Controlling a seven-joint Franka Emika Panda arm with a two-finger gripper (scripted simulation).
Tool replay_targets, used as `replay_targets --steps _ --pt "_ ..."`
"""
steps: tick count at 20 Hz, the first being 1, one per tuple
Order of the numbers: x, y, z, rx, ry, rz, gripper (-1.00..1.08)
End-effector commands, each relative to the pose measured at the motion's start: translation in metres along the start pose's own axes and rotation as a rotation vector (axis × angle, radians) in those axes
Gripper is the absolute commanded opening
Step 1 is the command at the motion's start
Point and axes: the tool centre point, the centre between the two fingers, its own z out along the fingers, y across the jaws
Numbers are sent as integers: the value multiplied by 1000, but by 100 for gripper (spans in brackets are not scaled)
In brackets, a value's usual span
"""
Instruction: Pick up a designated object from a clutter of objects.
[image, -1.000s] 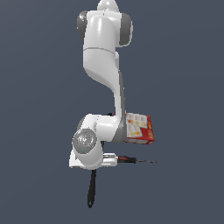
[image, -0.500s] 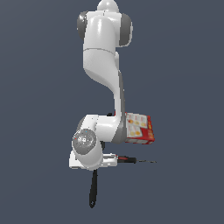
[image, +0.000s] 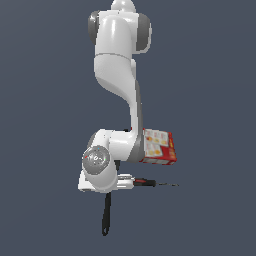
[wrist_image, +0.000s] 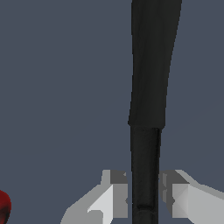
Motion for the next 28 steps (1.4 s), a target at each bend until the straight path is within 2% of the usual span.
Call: replay_targets --steps 1,12,28 --pt "-2 2 -6 -1 3 0 -100" --pt "-37 17 -50 -1 3 0 -100" --pt "-126 58 -167 1 3 0 -100"
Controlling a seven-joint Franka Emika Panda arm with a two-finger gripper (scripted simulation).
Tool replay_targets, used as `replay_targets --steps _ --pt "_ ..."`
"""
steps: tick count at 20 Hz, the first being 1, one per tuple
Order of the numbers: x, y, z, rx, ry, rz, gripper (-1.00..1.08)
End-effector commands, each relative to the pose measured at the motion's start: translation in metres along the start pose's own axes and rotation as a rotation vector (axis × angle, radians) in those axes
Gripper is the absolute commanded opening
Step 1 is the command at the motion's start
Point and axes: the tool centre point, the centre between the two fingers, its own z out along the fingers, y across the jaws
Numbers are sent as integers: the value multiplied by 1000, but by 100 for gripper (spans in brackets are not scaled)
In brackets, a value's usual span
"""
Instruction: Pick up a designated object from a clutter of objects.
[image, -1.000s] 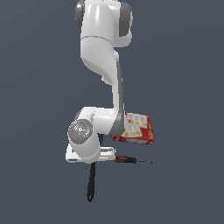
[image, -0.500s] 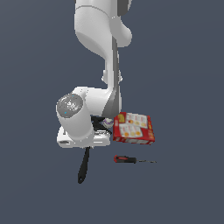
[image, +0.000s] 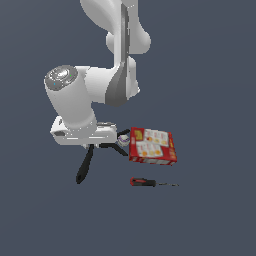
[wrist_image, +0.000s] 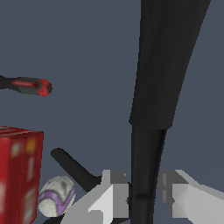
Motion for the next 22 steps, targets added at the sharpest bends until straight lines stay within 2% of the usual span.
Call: replay_targets --steps 1,14,22 --pt "-15 7 -21 0 2 0 -100" --pt "-96 46 -133 1 3 0 -100" --pt "-132 66 -187 0 2 0 -100"
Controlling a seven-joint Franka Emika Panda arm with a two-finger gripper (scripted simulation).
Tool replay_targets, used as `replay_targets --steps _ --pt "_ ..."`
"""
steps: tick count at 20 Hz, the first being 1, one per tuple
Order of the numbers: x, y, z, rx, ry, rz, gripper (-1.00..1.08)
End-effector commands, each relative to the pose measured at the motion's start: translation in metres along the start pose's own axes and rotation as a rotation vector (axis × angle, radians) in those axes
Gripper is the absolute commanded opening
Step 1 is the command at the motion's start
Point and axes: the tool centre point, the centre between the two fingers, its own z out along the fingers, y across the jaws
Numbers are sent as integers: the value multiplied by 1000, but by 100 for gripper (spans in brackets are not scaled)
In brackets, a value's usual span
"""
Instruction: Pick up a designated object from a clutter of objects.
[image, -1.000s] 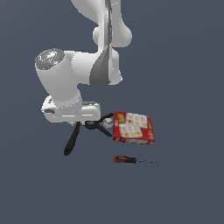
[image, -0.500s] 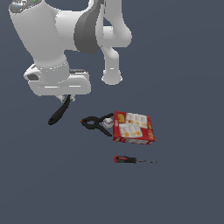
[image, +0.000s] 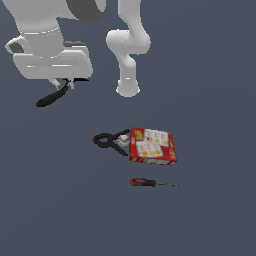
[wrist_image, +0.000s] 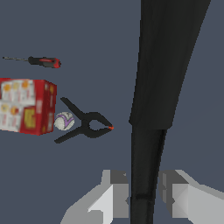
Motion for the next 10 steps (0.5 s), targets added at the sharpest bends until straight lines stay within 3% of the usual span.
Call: replay_targets --steps 1,10 --pt "-9 5 -15 -1 0 -1 -100" --pt "-22 13 -35 -2 0 -1 -100"
